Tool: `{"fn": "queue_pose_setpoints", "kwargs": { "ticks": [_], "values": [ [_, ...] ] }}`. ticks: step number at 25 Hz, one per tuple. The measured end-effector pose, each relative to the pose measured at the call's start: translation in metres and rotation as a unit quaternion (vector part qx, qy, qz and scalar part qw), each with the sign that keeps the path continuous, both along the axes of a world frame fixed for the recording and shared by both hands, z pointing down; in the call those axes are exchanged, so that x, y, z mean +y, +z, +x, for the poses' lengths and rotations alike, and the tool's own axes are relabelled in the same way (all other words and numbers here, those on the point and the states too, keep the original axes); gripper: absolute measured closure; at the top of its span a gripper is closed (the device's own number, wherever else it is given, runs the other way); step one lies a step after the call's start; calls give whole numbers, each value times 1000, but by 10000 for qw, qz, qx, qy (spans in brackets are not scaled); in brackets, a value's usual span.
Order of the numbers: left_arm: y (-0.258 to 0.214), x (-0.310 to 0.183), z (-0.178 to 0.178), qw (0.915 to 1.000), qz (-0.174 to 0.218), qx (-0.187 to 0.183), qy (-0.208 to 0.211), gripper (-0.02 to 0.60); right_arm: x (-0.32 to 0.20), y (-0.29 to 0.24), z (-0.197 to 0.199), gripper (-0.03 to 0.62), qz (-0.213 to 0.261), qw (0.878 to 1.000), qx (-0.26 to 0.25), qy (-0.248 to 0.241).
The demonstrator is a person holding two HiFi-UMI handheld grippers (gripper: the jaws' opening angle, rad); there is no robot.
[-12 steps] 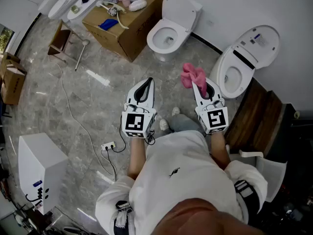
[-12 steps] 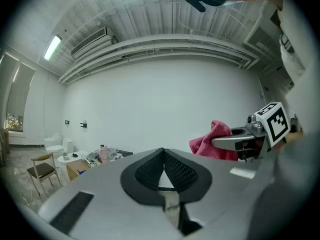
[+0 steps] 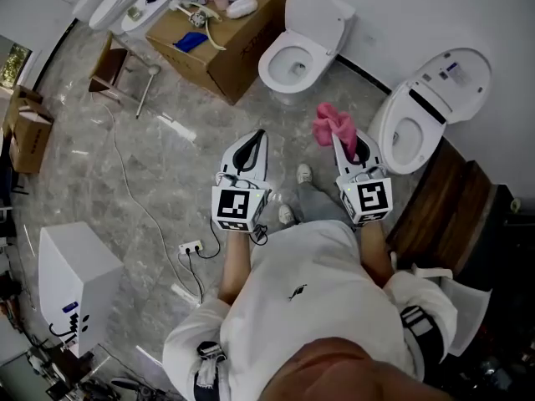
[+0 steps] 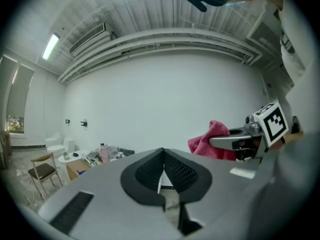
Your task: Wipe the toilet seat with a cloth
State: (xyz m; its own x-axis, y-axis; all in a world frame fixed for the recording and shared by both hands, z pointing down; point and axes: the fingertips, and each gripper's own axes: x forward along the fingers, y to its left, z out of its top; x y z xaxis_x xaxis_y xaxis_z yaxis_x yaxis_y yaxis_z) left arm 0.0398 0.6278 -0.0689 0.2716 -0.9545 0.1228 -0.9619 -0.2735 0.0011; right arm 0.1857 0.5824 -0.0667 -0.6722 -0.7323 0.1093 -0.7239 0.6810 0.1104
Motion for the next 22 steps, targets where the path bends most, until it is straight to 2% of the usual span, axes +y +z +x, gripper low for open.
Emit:
{"fn": "queue_pose_setpoints", "kwargs": {
  "ticks": [12, 22],
  "values": [
    [7, -136, -5, 9993, -137, -117, -314, 571, -135, 1, -22, 543, 31, 9985, 73, -540],
    [10, -205, -2, 9985, -168, -182, -492, 571, -214, 10, -27, 542, -56, 9964, 74, -840]
  ]
}}
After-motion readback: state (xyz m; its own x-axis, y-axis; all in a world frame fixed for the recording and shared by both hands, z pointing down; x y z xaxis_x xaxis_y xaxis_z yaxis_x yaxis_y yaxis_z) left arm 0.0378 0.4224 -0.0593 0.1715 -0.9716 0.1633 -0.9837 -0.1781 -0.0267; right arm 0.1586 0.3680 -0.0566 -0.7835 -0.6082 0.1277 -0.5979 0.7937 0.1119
